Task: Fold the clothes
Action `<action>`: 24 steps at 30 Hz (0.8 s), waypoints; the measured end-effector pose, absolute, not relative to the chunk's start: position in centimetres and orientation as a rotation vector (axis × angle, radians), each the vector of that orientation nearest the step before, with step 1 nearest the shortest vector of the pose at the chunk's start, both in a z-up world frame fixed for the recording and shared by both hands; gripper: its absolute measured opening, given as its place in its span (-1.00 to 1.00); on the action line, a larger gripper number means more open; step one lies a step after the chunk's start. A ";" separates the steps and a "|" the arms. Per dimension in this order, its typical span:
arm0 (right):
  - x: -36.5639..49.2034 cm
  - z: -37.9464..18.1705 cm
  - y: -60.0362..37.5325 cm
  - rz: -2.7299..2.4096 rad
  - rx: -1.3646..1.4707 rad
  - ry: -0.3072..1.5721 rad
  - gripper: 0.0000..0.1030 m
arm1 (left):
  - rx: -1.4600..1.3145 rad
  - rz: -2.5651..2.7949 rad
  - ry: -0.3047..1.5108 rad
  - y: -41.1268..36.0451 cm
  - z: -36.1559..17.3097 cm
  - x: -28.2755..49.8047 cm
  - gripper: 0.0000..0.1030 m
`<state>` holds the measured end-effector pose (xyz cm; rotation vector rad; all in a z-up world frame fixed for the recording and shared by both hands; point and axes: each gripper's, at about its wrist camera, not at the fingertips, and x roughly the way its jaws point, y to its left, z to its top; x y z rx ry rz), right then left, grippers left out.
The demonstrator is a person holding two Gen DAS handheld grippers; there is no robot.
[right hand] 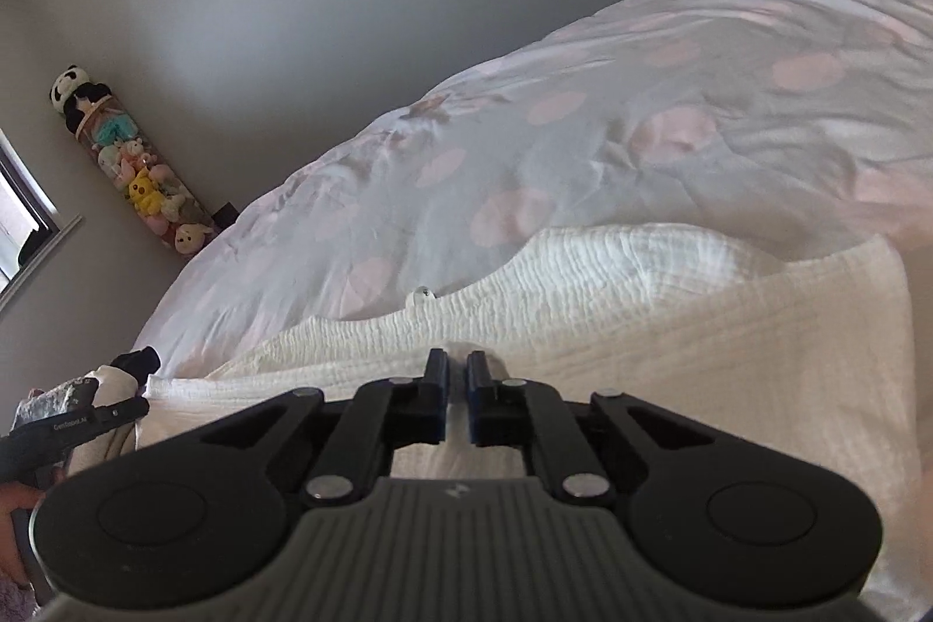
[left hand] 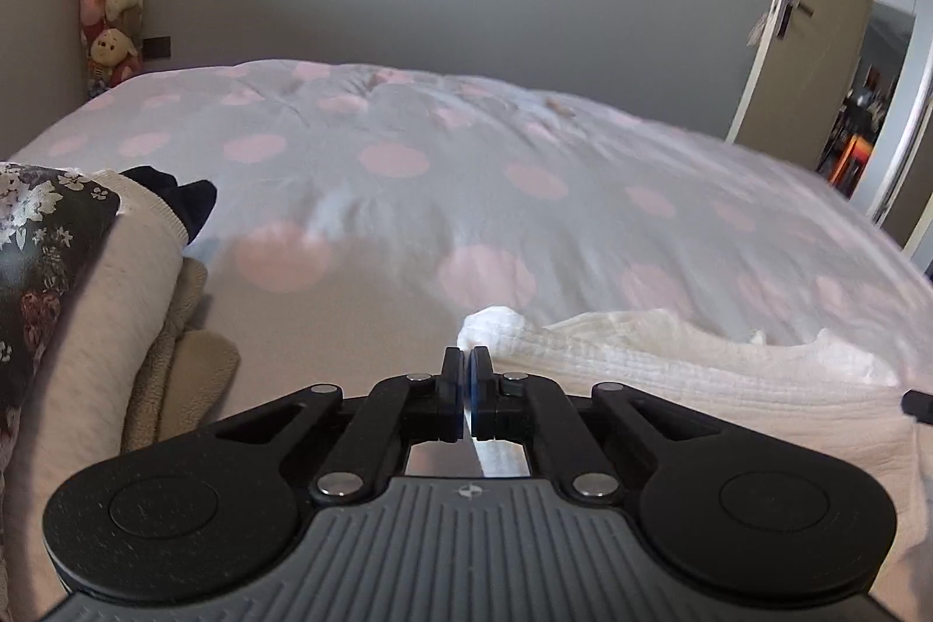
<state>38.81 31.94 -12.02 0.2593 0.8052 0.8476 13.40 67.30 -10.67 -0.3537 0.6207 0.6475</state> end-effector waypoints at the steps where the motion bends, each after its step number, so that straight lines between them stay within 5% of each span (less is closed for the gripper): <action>1: 38.9 -12.4 32.5 0.845 0.248 0.817 -0.85 | -0.336 0.657 0.642 67.3 -11.2 13.8 -0.99; 5: 39.0 -13.8 33.8 0.832 0.205 0.849 -0.83 | -0.290 0.688 0.725 67.5 -13.3 15.2 -0.99; 8: 39.0 -14.5 33.7 0.820 0.177 0.853 -0.47 | -0.293 0.694 0.760 67.4 -14.0 15.2 -0.95; 11: 38.7 -14.3 32.9 0.812 0.160 0.845 -0.33 | -0.294 0.691 0.738 66.8 -13.4 13.8 -0.83; 13: 38.1 -13.7 31.8 0.809 0.142 0.829 -0.33 | -0.303 0.680 0.720 66.2 -12.6 12.4 -0.68; 24: 29.7 -9.2 23.5 0.842 -0.008 0.914 -0.29 | -0.225 0.510 0.784 56.4 -7.5 2.3 -0.54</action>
